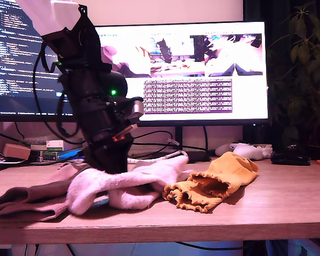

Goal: Pair up the socks based on colour and pattern, by placing them on top of one another

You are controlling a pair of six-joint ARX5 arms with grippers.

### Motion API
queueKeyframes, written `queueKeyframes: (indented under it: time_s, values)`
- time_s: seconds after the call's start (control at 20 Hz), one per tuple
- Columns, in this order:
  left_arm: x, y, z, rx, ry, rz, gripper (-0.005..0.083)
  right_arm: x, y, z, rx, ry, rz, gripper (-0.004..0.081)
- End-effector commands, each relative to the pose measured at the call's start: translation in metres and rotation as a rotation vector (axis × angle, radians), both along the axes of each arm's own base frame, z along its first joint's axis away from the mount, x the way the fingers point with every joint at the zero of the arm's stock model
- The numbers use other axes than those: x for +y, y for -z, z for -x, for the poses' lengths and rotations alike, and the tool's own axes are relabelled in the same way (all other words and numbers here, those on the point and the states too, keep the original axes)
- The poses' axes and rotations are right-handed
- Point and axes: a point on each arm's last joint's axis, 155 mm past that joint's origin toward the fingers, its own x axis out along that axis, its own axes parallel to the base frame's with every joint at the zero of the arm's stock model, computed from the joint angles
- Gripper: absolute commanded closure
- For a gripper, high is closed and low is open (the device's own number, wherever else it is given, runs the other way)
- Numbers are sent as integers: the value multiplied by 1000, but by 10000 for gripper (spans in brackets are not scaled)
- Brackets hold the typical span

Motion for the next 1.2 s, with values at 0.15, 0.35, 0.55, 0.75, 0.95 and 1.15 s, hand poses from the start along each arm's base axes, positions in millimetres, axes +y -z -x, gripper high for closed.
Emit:
queueKeyframes:
  time_s: [0.15,0.35,0.55,0.75,0.95,1.15]
  values:
    - [-11,-15,4,-49,-13,23,796,0,4,1,2,-21,25,783]
    - [-8,-59,-6,-162,-28,55,796,2,10,1,6,-39,38,783]
    - [-10,-99,-11,-263,-32,110,796,17,10,-16,-68,-71,-23,783]
    - [-7,-134,-25,-387,-66,136,796,27,9,-45,-232,-65,-74,783]
    - [12,-151,-37,-503,-120,166,795,16,11,-61,-352,-61,-9,783]
    - [54,-160,-43,-631,-250,225,796,-14,13,-70,-358,-15,20,783]
